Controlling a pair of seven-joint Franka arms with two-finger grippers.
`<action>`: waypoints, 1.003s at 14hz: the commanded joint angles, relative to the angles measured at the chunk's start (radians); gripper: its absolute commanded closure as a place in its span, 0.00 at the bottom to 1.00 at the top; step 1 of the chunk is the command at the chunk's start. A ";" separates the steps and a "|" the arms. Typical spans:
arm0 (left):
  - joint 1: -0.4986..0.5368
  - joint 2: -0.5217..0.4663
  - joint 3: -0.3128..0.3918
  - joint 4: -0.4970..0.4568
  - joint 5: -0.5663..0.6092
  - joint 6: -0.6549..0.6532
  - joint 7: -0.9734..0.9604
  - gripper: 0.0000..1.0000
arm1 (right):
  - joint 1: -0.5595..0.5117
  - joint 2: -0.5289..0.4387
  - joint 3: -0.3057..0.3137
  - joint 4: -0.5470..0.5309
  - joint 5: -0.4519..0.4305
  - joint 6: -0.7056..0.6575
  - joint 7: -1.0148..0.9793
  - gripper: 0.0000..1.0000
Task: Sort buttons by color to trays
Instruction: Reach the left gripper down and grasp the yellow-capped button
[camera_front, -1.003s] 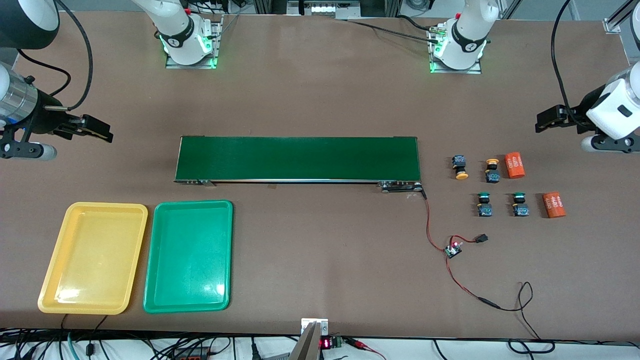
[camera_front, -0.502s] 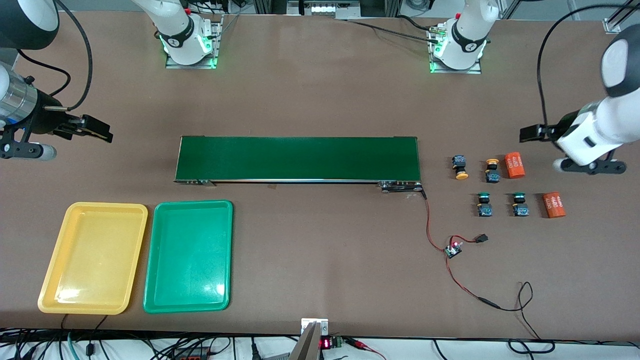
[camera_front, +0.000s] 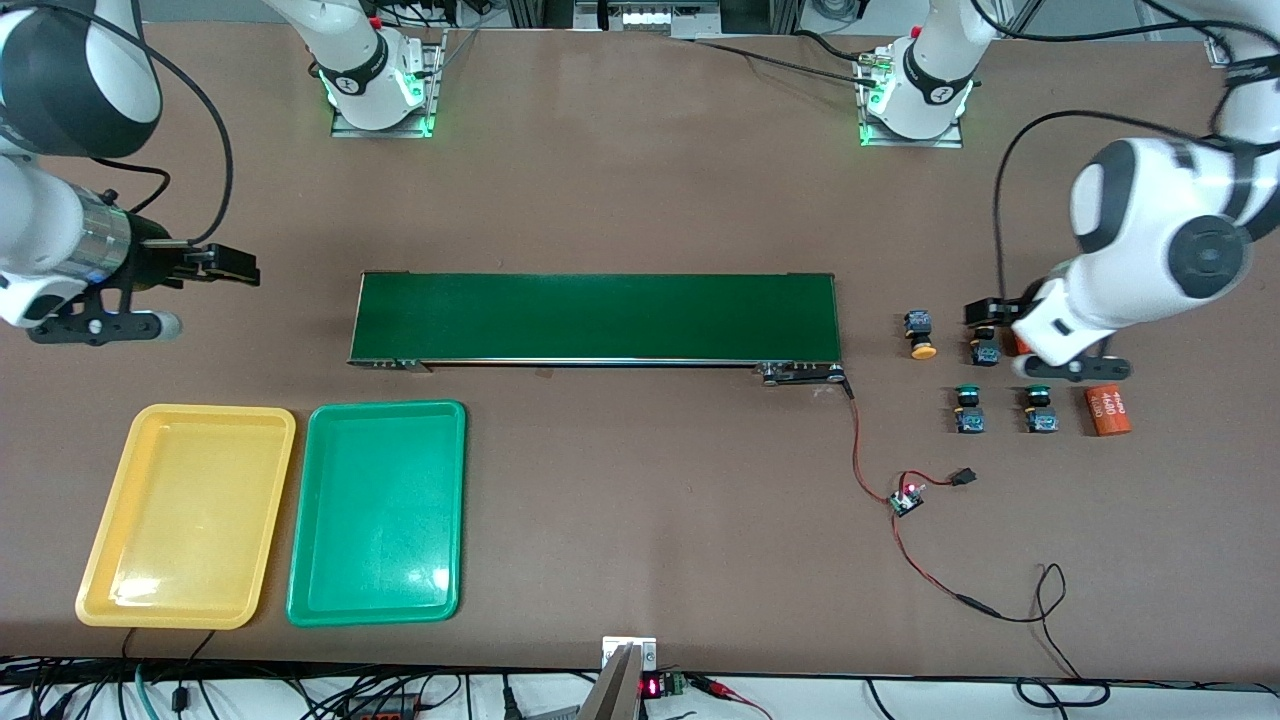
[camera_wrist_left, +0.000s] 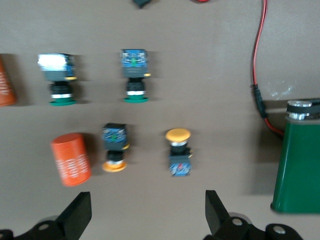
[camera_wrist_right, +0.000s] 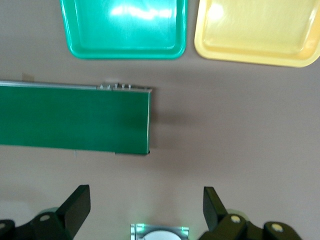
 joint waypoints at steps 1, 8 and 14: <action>0.001 -0.014 -0.022 -0.131 0.017 0.166 -0.044 0.00 | 0.006 -0.008 0.001 -0.002 0.009 -0.034 -0.023 0.00; 0.001 0.110 -0.022 -0.332 0.025 0.580 -0.031 0.00 | 0.025 -0.048 0.001 -0.084 0.010 -0.013 0.073 0.00; -0.003 0.120 -0.043 -0.364 0.025 0.590 -0.040 0.70 | 0.039 -0.224 0.001 -0.381 0.007 0.196 0.091 0.00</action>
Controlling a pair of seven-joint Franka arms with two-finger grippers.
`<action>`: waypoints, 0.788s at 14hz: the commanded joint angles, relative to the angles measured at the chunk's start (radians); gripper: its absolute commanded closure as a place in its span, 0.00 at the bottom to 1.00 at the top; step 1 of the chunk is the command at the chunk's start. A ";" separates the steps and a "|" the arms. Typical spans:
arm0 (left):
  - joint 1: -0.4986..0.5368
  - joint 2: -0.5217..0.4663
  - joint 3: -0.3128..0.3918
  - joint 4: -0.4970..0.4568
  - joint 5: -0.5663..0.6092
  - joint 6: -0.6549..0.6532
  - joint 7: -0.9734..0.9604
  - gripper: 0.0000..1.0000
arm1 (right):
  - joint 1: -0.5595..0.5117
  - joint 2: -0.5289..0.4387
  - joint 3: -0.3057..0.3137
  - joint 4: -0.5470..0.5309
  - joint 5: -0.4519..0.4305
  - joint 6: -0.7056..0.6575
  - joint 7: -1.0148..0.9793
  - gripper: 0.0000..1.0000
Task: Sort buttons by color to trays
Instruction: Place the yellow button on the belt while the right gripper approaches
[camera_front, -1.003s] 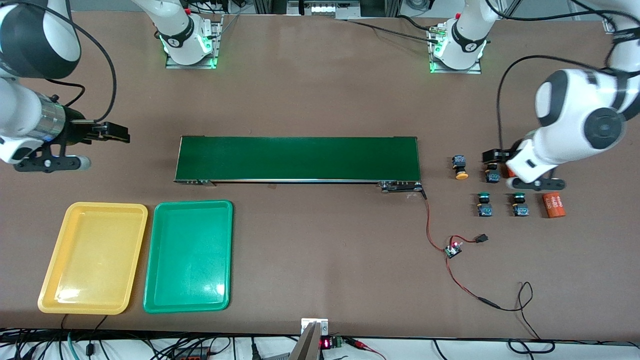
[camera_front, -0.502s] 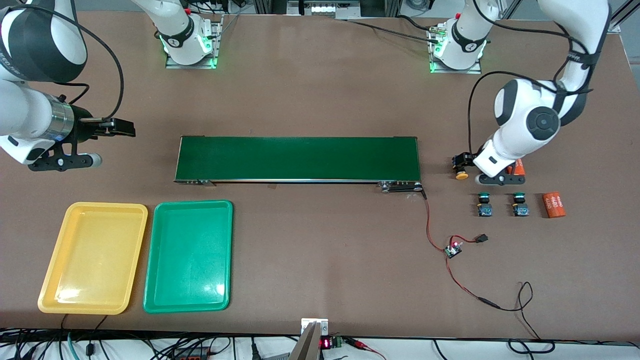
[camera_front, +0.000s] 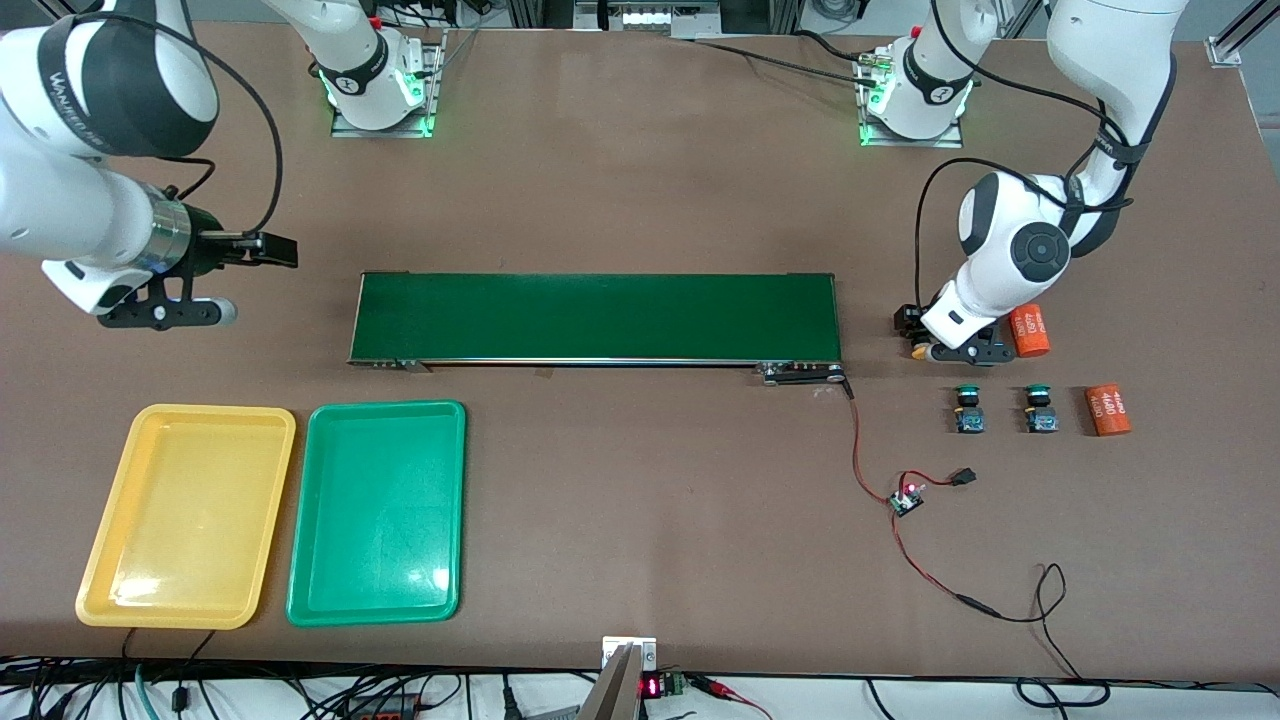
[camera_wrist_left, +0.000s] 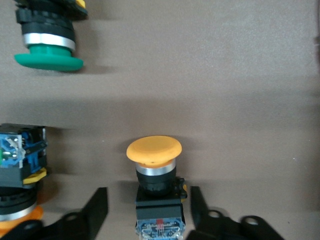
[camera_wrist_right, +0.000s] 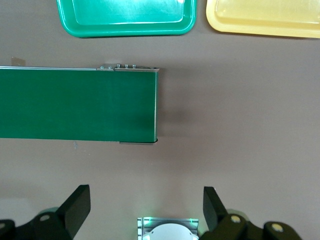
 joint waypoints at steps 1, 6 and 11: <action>-0.001 -0.018 -0.023 -0.008 0.023 0.000 -0.018 0.80 | -0.004 -0.160 -0.002 -0.234 0.007 0.138 0.012 0.00; 0.000 -0.103 -0.090 0.146 0.022 -0.275 -0.019 0.84 | -0.005 -0.198 -0.002 -0.304 0.009 0.181 0.011 0.00; -0.003 -0.086 -0.312 0.329 0.019 -0.485 -0.143 0.82 | -0.005 -0.193 -0.002 -0.295 0.012 0.181 0.003 0.00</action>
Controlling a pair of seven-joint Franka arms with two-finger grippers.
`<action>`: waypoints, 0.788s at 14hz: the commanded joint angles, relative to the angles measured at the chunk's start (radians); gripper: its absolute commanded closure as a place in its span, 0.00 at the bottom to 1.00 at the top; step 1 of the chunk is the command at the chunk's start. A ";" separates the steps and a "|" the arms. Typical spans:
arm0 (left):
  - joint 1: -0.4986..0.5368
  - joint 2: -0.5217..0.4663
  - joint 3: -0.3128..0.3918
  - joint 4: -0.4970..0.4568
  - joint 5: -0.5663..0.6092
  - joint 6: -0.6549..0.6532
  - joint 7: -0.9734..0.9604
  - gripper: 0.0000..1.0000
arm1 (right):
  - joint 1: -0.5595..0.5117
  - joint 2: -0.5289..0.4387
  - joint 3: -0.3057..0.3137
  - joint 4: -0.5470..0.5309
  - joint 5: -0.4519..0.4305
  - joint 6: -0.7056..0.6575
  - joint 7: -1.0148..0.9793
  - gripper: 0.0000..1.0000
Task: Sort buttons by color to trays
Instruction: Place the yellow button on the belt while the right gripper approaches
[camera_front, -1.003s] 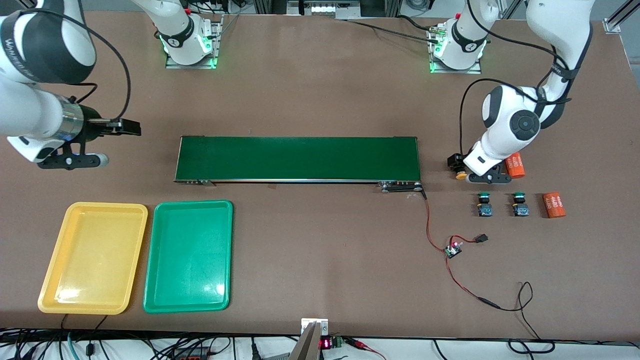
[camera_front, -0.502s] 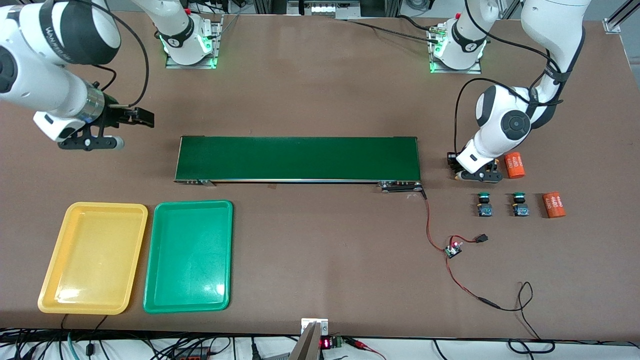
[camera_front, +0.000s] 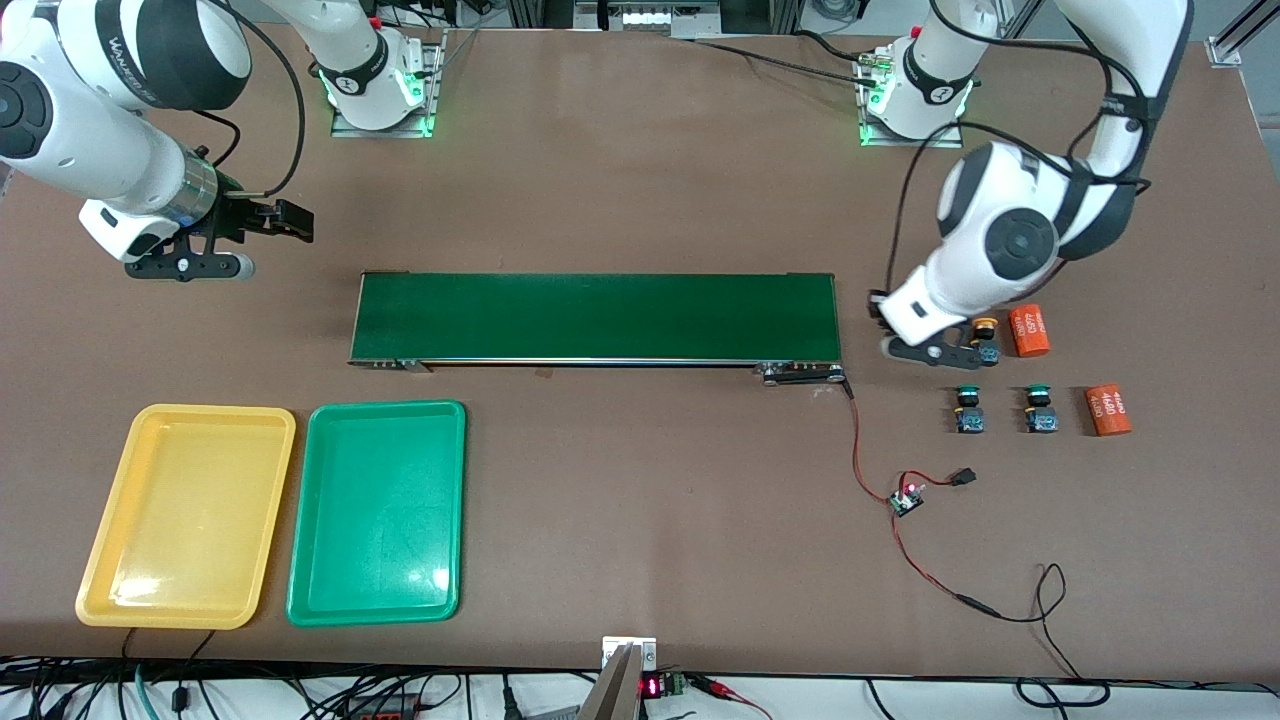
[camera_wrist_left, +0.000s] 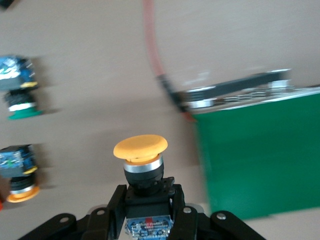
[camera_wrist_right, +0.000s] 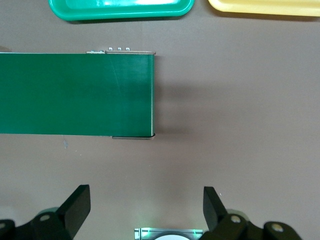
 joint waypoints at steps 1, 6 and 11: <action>-0.003 0.045 -0.121 0.019 0.018 0.031 -0.149 0.82 | -0.006 -0.015 0.002 -0.010 0.012 0.010 0.000 0.00; -0.065 0.126 -0.133 -0.005 0.020 0.180 -0.198 0.77 | -0.007 -0.013 0.000 -0.007 0.012 0.010 -0.008 0.00; -0.063 0.119 -0.135 -0.001 0.021 0.163 -0.251 0.00 | -0.007 -0.013 -0.002 -0.007 0.012 0.008 -0.008 0.00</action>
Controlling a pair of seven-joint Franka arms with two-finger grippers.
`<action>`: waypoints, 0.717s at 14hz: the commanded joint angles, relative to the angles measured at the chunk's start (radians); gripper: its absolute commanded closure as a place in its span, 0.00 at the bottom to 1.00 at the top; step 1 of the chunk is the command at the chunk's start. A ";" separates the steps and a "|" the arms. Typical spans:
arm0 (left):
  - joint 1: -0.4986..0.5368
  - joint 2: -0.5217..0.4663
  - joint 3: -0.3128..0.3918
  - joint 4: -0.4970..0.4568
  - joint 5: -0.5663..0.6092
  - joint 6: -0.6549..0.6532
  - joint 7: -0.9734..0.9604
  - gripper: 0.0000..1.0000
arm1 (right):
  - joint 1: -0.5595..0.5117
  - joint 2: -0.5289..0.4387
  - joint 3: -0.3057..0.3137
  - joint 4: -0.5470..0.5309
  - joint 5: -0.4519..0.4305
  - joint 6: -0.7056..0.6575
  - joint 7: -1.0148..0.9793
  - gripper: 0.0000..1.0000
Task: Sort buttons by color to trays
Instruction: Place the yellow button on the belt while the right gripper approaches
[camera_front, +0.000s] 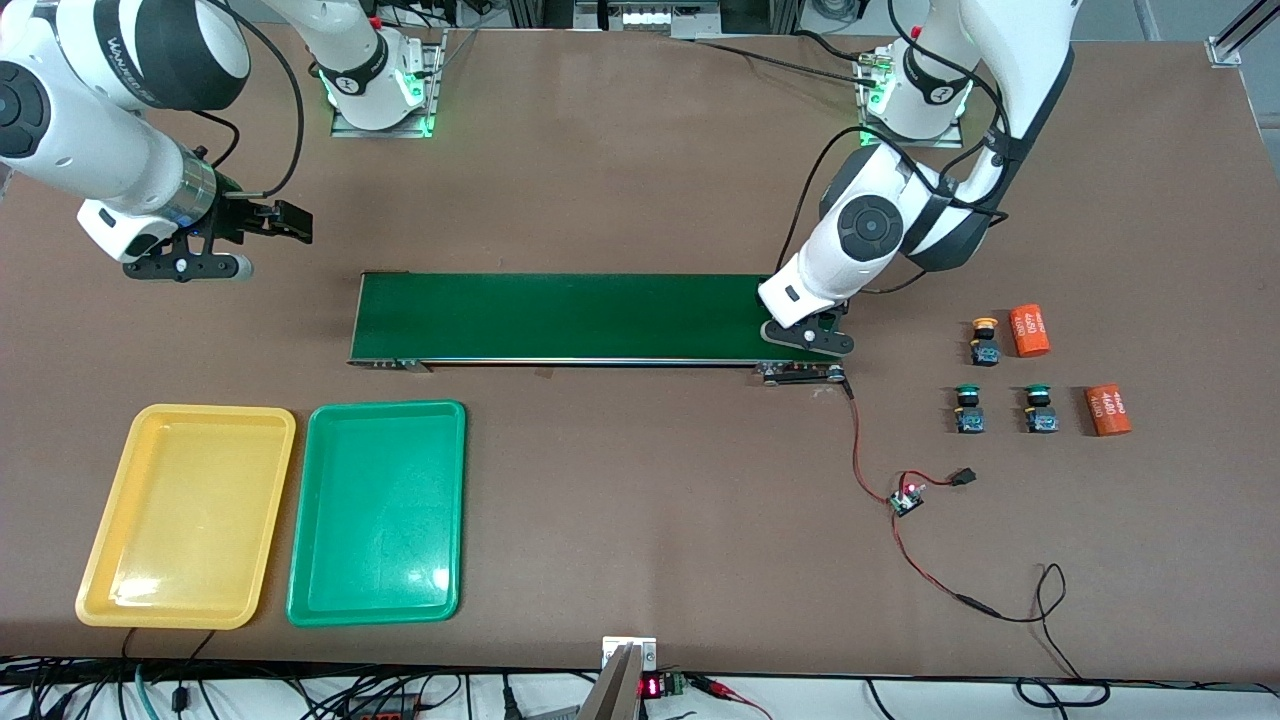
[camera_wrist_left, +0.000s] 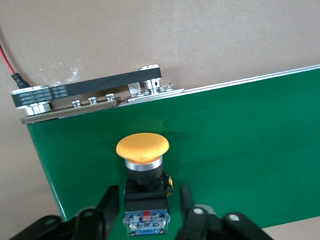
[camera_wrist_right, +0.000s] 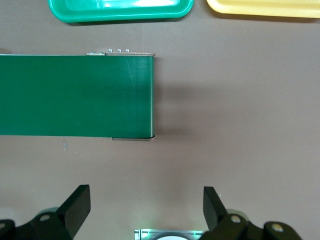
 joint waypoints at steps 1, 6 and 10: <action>0.006 -0.044 0.004 0.013 0.020 -0.048 -0.039 0.00 | -0.006 -0.013 0.000 -0.007 0.012 0.005 -0.007 0.00; 0.058 -0.085 0.132 0.137 0.021 -0.295 0.032 0.00 | -0.006 -0.013 -0.001 -0.007 0.013 0.005 -0.007 0.00; 0.061 -0.081 0.311 0.130 0.036 -0.342 0.222 0.00 | 0.000 -0.013 0.000 -0.013 0.016 0.011 0.010 0.00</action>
